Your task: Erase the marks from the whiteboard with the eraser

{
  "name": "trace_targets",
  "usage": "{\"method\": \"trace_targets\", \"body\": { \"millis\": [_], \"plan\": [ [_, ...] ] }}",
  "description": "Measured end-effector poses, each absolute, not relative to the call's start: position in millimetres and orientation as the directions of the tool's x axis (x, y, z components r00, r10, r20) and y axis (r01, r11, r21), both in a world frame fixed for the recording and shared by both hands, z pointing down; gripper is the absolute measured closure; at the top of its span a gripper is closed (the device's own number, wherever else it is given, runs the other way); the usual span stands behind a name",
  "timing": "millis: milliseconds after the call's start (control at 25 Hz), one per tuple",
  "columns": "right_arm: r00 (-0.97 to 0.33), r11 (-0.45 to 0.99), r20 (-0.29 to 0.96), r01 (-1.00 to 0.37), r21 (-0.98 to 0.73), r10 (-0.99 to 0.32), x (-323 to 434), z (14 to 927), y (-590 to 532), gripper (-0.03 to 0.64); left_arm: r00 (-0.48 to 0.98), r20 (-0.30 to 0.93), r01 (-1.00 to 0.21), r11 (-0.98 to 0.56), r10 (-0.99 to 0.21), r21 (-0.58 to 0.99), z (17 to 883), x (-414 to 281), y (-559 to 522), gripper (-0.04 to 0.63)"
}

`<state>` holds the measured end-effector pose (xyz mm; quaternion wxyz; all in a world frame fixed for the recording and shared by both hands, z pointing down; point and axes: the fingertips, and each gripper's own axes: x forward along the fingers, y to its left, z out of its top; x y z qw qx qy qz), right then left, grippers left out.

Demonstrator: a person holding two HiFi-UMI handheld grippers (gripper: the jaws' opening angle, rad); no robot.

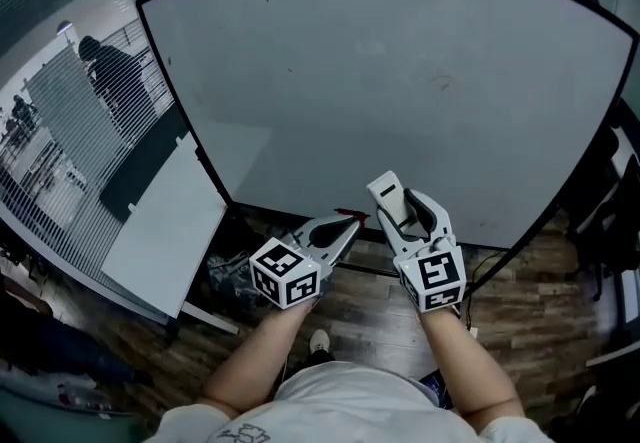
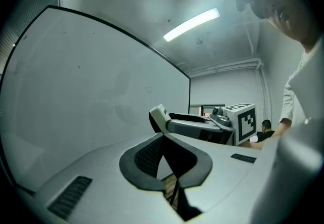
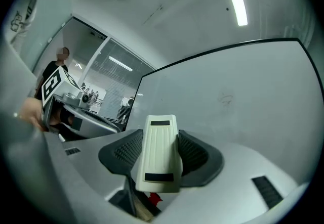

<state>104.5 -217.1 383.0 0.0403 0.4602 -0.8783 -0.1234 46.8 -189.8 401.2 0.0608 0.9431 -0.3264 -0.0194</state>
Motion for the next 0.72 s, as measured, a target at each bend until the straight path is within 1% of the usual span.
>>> {"method": "trace_targets", "body": {
  "millis": [240, 440, 720],
  "plan": [
    [-0.571, 0.553, -0.054, -0.811, 0.188, -0.819, 122, 393, -178, 0.383, 0.794, 0.008, -0.605, -0.787, -0.608, 0.121, 402, 62, -154, 0.589],
    [-0.571, 0.555, -0.073, -0.815, 0.167, -0.818, 120, 395, -154, 0.383, 0.784, -0.012, -0.615, -0.780, -0.620, 0.112, 400, 51, -139, 0.589],
    [-0.555, 0.540, -0.100, -0.829, 0.144, -0.825, 99, 398, -115, 0.383, 0.800, -0.024, -0.594, -0.797, -0.600, 0.107, 399, 25, -116, 0.589]
  ]
}}
